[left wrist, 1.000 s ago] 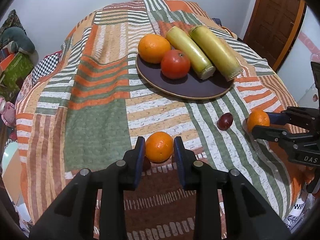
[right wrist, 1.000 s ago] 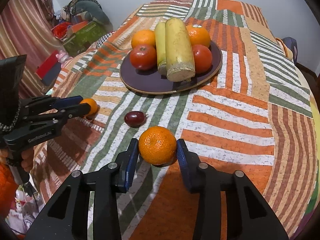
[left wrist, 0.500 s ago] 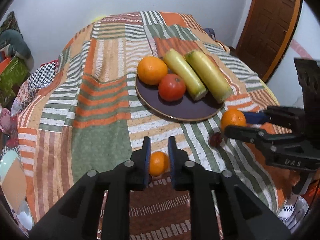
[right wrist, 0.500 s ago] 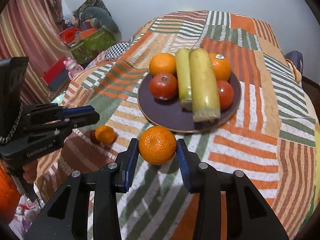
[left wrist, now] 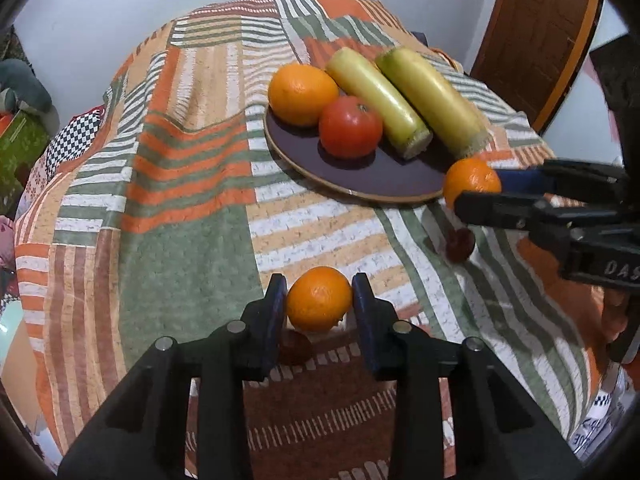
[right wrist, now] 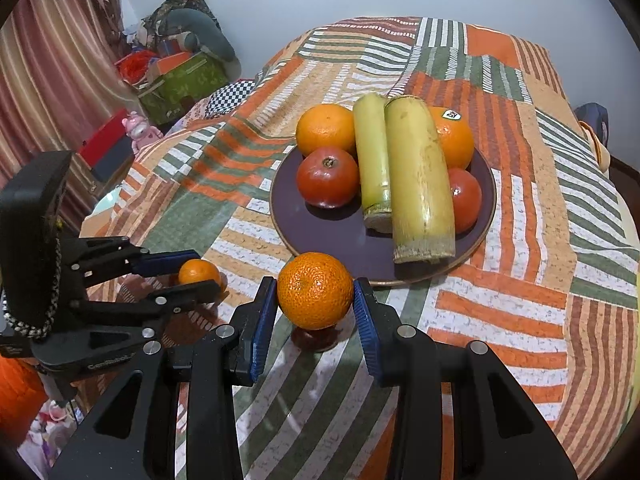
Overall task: Organize fruits
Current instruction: 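Set both mandarins on the plate beside the tomato and release both tools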
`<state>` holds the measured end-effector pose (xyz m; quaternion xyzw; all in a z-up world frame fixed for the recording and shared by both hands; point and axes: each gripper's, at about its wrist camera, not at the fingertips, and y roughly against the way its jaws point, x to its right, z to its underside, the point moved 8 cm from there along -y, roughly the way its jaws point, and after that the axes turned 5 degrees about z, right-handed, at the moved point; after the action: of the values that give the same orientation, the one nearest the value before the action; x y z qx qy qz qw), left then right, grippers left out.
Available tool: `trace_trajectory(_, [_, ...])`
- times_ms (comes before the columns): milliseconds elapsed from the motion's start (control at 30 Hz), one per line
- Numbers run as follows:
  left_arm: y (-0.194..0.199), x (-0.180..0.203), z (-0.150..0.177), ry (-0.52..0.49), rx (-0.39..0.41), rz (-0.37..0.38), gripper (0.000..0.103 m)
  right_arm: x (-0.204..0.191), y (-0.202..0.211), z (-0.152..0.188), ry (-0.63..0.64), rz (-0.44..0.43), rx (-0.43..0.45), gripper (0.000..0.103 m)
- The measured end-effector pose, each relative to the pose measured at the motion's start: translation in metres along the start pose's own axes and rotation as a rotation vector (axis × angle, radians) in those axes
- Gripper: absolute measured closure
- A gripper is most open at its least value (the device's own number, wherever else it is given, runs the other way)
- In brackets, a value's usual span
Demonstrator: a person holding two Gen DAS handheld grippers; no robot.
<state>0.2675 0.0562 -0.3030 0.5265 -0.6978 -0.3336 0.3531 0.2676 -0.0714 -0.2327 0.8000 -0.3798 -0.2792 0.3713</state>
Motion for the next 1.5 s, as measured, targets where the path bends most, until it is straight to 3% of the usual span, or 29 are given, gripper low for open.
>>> trace_trajectory(233, [0.008, 0.002, -0.032, 0.016, 0.059, 0.037, 0.07, -0.002, -0.009, -0.013, 0.011, -0.005, 0.009, 0.067])
trace_trajectory(533, [-0.006, 0.004, -0.07, 0.017, 0.078, 0.038, 0.07, -0.004, -0.023, -0.025, 0.055, 0.024, 0.01, 0.067])
trace_trajectory(967, [-0.038, 0.006, -0.077, 0.044, 0.008, 0.099, 0.07, 0.002, -0.039, -0.024, 0.073, 0.038, -0.025, 0.066])
trace_trajectory(1100, [-0.032, 0.006, -0.077, 0.068, 0.017, 0.109, 0.058, 0.005, -0.036, -0.026, 0.049, 0.024, -0.022, 0.057])
trace_trajectory(1500, [0.035, -0.005, -0.06, 0.052, 0.115, 0.013, 0.057, -0.003, 0.001, -0.03, 0.077, 0.062, 0.049, 0.056])
